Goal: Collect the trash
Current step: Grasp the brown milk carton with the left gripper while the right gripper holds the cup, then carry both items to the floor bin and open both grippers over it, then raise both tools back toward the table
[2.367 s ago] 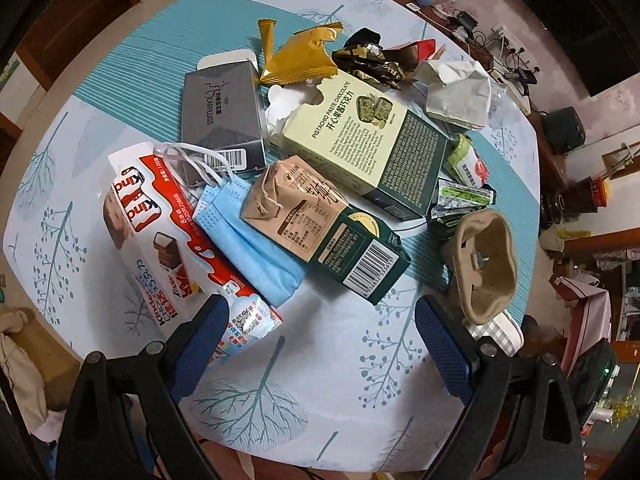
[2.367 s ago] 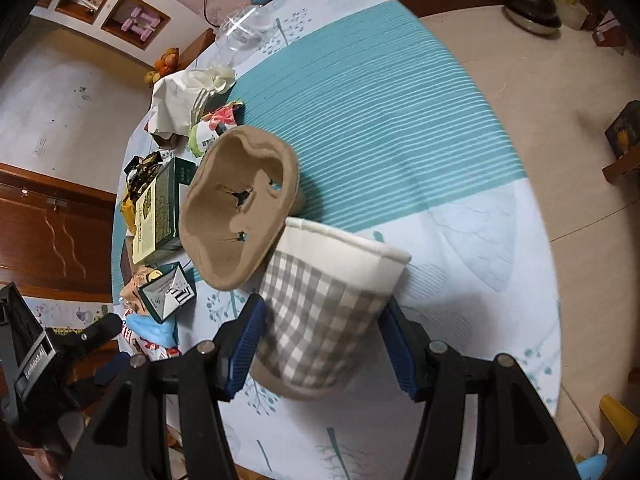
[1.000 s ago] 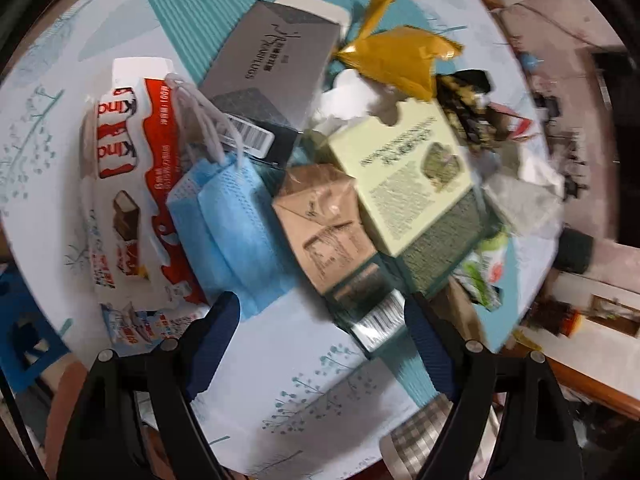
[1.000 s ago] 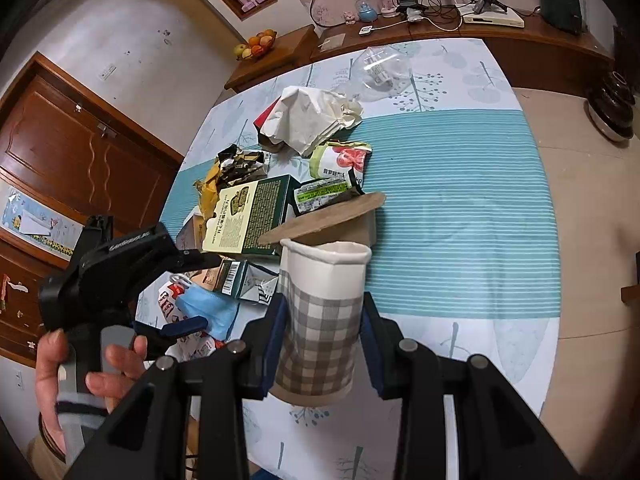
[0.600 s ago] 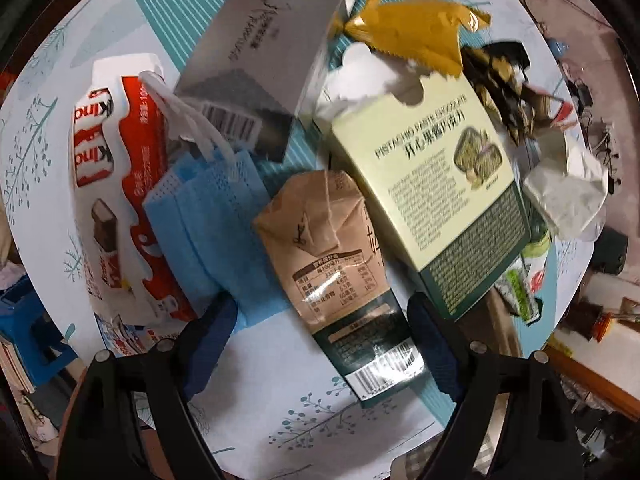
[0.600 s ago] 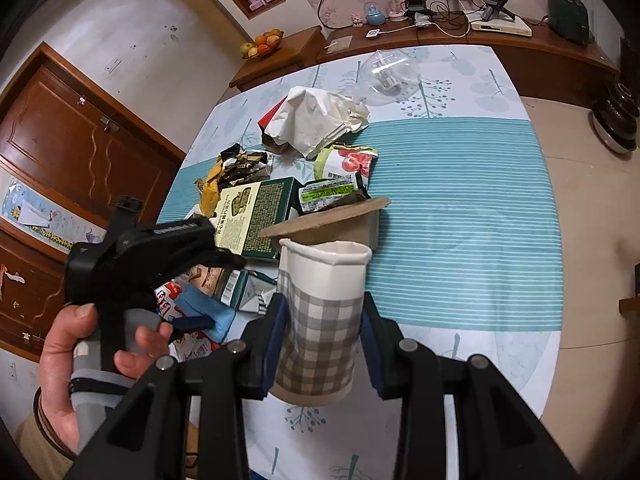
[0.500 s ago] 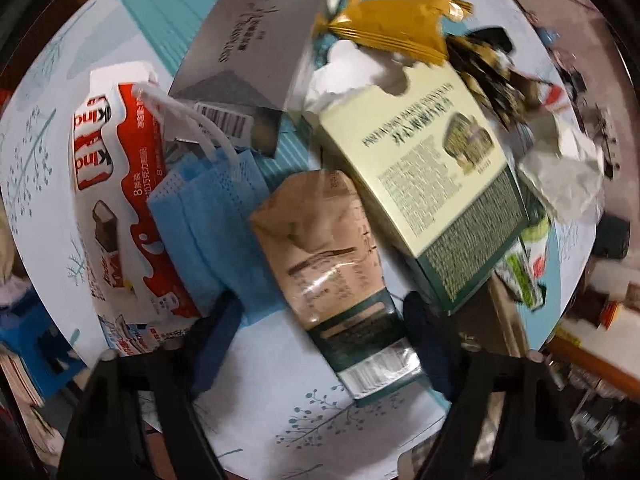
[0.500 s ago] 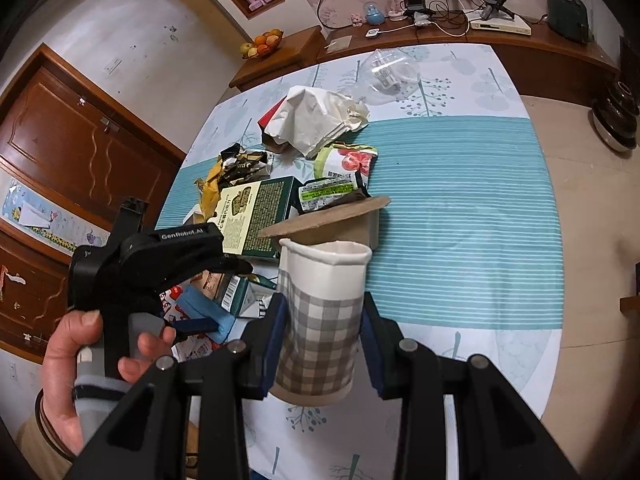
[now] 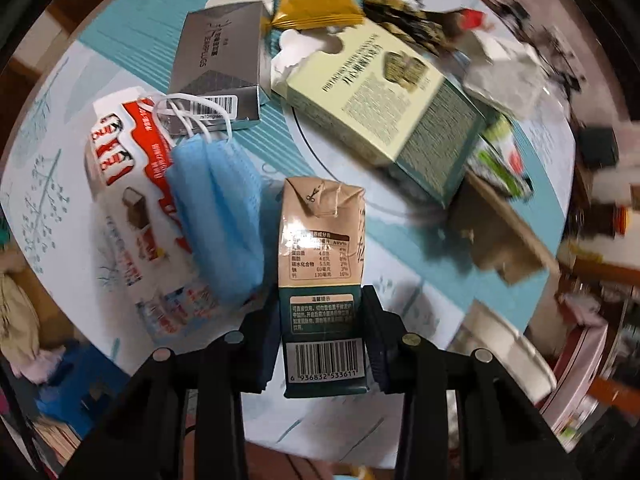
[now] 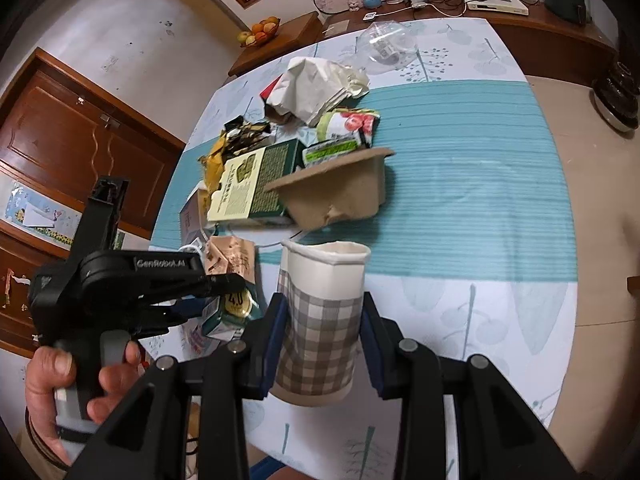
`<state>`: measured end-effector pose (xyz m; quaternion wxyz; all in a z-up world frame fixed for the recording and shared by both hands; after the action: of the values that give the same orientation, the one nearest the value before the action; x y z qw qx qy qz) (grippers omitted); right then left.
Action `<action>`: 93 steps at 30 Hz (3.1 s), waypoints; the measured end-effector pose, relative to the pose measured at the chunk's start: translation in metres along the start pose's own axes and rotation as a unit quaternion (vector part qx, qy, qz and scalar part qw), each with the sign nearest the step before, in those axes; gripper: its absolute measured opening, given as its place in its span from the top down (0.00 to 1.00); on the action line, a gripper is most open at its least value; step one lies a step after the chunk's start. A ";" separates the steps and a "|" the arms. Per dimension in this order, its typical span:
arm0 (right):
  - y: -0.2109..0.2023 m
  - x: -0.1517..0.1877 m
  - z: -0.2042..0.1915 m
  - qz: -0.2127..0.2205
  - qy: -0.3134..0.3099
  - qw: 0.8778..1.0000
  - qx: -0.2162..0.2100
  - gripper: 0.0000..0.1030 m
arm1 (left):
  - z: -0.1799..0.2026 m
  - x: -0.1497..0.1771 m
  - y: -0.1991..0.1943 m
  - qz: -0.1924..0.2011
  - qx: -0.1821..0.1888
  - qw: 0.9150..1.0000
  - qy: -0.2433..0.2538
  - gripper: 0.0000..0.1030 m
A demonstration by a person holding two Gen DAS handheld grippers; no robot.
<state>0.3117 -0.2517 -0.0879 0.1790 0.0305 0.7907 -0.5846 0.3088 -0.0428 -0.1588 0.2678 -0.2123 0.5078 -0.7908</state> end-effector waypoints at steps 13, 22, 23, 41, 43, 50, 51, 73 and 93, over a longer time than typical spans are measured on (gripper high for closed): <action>-0.034 0.059 -0.035 0.023 0.008 1.000 0.004 0.66 | -0.024 0.062 -0.090 0.000 0.002 0.980 0.201 0.66; -0.060 0.137 -0.080 0.057 0.082 0.994 0.049 0.66 | -0.086 0.099 -0.139 -0.013 0.048 0.944 0.327 0.66; -0.061 0.147 -0.086 0.060 0.094 0.992 0.054 0.66 | -0.098 0.105 -0.144 -0.017 0.055 0.938 0.341 0.66; -0.004 0.323 -0.137 0.025 0.239 0.965 0.107 0.65 | -0.204 0.215 -0.082 -0.056 0.029 0.846 0.529 0.66; 0.014 0.339 -0.129 0.013 0.257 0.960 0.109 0.65 | -0.211 0.225 -0.059 -0.062 0.024 0.841 0.537 0.66; 0.106 0.380 -0.086 -0.023 0.303 0.943 0.132 0.63 | -0.239 0.231 0.037 -0.082 0.012 0.840 0.535 0.66; 0.122 0.384 -0.080 -0.029 0.304 0.942 0.137 0.63 | -0.241 0.227 0.051 -0.082 0.008 0.842 0.533 0.66; 0.259 0.395 -0.016 -0.050 0.313 0.941 0.116 0.45 | -0.256 0.199 0.141 -0.027 -0.034 0.860 0.509 0.37; 0.100 0.334 -0.079 -0.003 0.223 0.969 0.103 0.45 | -0.212 0.193 -0.048 0.044 0.013 0.892 0.450 0.36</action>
<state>0.0057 -0.2005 -0.2658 -0.0075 0.1762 0.7461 -0.6420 0.0221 -0.0034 -0.1856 0.0480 0.1920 0.5721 -0.7959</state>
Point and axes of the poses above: each gripper's, at about its wrist camera, not at the fingertips, and y roughly the way its jaws point, z to its right, x to its underside, the point moved 2 cm from there along y, roughly the way its jaws point, and after that the axes turned 10 degrees about x, right-handed, at the moved point
